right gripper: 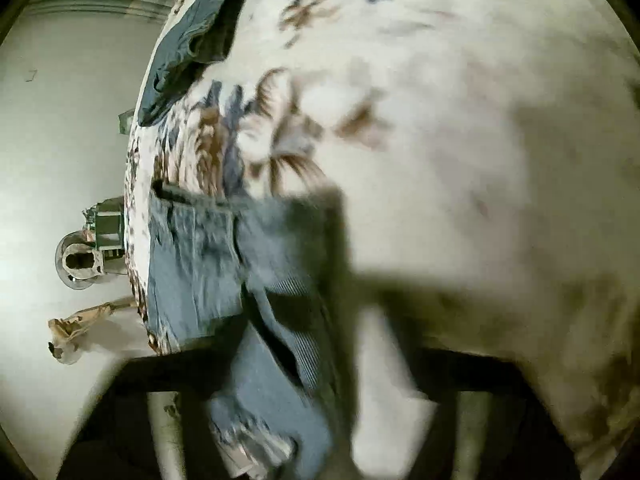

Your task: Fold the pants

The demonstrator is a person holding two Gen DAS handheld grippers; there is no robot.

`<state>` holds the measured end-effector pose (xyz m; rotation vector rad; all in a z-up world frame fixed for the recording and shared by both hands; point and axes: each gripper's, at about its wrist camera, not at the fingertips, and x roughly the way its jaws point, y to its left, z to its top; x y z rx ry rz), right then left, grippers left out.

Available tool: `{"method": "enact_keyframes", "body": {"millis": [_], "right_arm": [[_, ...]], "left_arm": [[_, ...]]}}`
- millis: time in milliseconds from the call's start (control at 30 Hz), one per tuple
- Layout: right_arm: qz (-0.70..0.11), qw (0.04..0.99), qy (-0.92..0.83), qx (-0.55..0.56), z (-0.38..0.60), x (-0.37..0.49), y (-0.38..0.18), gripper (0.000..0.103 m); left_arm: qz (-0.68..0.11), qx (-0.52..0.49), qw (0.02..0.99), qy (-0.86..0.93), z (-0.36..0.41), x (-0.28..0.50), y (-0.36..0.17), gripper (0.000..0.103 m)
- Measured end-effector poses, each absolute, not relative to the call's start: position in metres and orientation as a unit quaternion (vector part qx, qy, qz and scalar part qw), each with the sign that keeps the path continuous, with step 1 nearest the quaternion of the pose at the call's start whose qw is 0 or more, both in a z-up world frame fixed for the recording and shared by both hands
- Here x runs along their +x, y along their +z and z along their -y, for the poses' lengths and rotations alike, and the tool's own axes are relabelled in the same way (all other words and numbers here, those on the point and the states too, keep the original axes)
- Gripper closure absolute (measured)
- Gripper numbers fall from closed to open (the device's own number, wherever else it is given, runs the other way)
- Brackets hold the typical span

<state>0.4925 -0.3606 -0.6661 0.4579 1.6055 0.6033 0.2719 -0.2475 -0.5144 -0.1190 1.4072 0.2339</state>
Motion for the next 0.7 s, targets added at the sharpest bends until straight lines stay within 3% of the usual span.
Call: {"method": "enact_keyframes", "body": {"millis": [100, 200, 400, 533, 700], "right_arm": [[-0.694, 0.649, 0.252, 0.182, 0.344, 0.496, -0.644, 0.095], [-0.683, 0.664, 0.261, 0.159, 0.324, 0.492, -0.602, 0.097], [-0.664, 0.685, 0.272, 0.129, 0.247, 0.487, -0.513, 0.097], [-0.658, 0.691, 0.284, 0.092, 0.186, 0.48, -0.483, 0.097], [-0.669, 0.689, 0.277, 0.036, 0.071, 0.483, -0.495, 0.097]], "left_arm": [[-0.63, -0.063, 0.765, 0.116, 0.224, 0.273, -0.481, 0.097], [-0.608, -0.094, 0.778, 0.128, 0.191, 0.268, -0.44, 0.097], [-0.555, -0.146, 0.802, 0.166, 0.12, 0.246, -0.417, 0.097], [-0.535, -0.181, 0.8, 0.201, 0.062, 0.236, -0.412, 0.097], [-0.535, -0.209, 0.784, 0.235, -0.017, 0.237, -0.445, 0.097]]}}
